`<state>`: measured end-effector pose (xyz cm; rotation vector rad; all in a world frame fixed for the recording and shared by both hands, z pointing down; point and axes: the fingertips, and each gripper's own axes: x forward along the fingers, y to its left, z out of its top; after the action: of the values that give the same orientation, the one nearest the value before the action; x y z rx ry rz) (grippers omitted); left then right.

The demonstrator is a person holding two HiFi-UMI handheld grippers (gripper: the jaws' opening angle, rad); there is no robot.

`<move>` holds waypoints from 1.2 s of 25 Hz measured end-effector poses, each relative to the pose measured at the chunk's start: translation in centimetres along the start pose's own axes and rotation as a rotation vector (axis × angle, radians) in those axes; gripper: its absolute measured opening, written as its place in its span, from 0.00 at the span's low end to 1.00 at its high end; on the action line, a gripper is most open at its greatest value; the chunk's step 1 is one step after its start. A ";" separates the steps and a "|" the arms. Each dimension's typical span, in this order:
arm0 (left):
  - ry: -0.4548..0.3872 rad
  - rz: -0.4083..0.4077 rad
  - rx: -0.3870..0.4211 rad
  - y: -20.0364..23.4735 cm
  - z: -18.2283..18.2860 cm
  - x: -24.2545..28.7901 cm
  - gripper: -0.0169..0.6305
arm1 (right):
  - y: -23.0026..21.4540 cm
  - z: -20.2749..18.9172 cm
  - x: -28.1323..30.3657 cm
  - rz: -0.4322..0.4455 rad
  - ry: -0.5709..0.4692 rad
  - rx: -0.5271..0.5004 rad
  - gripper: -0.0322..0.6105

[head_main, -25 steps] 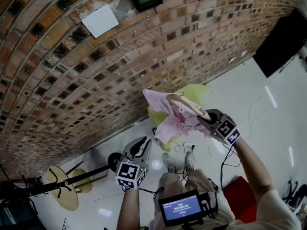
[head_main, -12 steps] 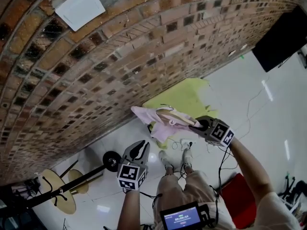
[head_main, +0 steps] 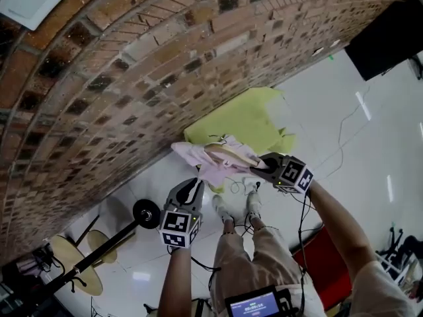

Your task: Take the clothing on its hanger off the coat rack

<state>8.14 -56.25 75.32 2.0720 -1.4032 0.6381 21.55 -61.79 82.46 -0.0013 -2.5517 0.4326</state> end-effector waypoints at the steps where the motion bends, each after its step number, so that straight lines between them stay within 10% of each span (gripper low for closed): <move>1: 0.009 -0.005 -0.005 0.3 -0.7 0.9 0.12 | -0.5 -1.0 0.8 0.007 0.004 0.025 0.10; 30: 0.110 0.015 -0.109 9.1 -15.1 13.9 0.12 | -15.1 -22.2 21.0 0.119 0.042 0.625 0.10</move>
<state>3.16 -58.21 97.16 1.9140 -1.3625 0.6562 16.52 -67.48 115.68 0.0667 -2.2791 1.2396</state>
